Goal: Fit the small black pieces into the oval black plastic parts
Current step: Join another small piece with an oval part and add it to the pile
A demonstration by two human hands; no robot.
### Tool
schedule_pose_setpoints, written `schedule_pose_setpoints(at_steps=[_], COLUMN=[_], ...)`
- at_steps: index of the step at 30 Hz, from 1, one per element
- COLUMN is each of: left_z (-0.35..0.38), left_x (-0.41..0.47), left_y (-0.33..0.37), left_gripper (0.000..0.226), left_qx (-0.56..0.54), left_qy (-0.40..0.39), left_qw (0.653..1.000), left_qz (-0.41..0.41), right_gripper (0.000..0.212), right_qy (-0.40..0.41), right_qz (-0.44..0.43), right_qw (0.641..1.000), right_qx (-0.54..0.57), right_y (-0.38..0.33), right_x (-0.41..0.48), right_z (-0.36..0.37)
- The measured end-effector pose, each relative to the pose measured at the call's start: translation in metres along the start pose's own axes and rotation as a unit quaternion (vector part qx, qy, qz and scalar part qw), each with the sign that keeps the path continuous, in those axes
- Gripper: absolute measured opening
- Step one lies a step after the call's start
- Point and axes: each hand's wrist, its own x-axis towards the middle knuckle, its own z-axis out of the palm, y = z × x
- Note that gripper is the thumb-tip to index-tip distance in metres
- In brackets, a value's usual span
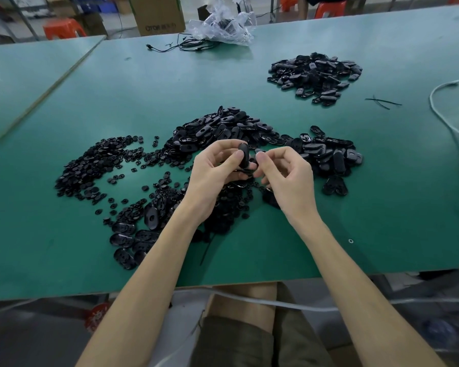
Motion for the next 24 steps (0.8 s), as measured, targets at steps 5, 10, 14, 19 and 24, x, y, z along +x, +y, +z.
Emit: schedule_pose_setpoints(at_steps=[5, 10, 14, 19, 24], left_z=[0.0002, 0.0023, 0.0016, 0.0011, 0.0017], left_x=[-0.0006, -0.0011, -0.001, -0.0011, 0.0004], left_y=[0.0019, 0.0012, 0.0007, 0.0003, -0.0015], left_gripper=[0.023, 0.026, 0.027, 0.027, 0.025], left_qx=[0.004, 0.035, 0.059, 0.064, 0.06], left_qy=[-0.028, -0.054, -0.059, -0.055, -0.054], left_qw=[1.0, 0.998, 0.996, 0.996, 0.997], left_qz=[-0.002, -0.006, 0.003, 0.011, 0.013], right_gripper=[0.009, 0.004, 0.008, 0.008, 0.008], right_qy=[0.016, 0.02, 0.033, 0.031, 0.025], right_qz=[-0.004, -0.007, -0.008, -0.01, -0.007], right_qw=[1.0, 1.0, 0.999, 0.999, 0.999], right_qx=[-0.008, -0.017, -0.023, -0.025, -0.027], right_y=[0.0001, 0.0018, 0.0027, 0.0026, 0.0036], right_x=[0.001, 0.0018, 0.0022, 0.0023, 0.0026], right_z=[0.0004, -0.0009, -0.0017, -0.0012, -0.0015])
